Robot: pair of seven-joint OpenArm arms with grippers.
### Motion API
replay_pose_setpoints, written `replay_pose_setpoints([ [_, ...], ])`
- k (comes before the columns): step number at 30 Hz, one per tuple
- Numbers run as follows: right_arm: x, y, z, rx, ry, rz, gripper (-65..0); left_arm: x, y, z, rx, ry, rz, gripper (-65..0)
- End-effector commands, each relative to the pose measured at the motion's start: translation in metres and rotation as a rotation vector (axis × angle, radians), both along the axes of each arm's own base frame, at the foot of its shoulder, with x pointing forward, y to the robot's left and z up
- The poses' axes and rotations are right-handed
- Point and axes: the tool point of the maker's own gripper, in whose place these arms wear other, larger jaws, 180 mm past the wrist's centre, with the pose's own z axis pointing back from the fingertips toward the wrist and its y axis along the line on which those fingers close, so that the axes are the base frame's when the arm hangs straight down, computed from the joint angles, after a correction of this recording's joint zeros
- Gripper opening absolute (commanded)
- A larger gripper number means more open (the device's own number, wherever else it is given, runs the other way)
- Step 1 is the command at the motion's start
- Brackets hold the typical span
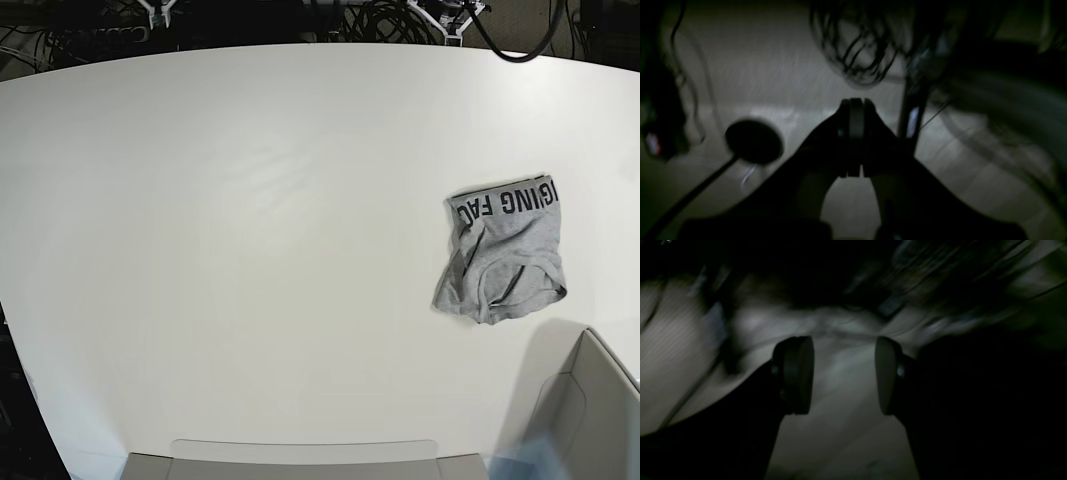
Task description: Fold the T-shirt properly
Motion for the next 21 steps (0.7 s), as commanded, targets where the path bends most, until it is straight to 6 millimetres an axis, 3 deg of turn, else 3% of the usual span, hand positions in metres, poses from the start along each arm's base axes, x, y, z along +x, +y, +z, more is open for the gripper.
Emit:
replay_pose_setpoints([
  [1, 0.001, -0.008, 0.002, -0.029, 0.003, 0.016, -35.5, -0.012, 0.005, 0.001, 0.01, 0.026, 0.006, -65.0],
  [3, 0.011, -0.029, 0.008, -0.115, 0.009, 0.031, -35.5, -0.013, 0.006, 0.0, 0.011, 0.061, 0.014, -62.9],
  [5, 0.016, -0.033, 0.009, -0.135, 0.029, 0.043, -35.5, -0.01, 0.008, -0.001, 0.012, 0.077, 0.033, -60.5],
  [16, 0.029, -0.019, 0.004, -0.121, 0.077, 0.199, -35.4, 0.0, 0.005, -0.001, 0.011, 0.034, 0.081, -58.3],
  [21, 0.029, -0.008, 0.0, -0.105, 0.082, 0.23, -35.4, 0.019, -0.006, -0.004, -0.007, 0.01, 0.084, -58.3],
])
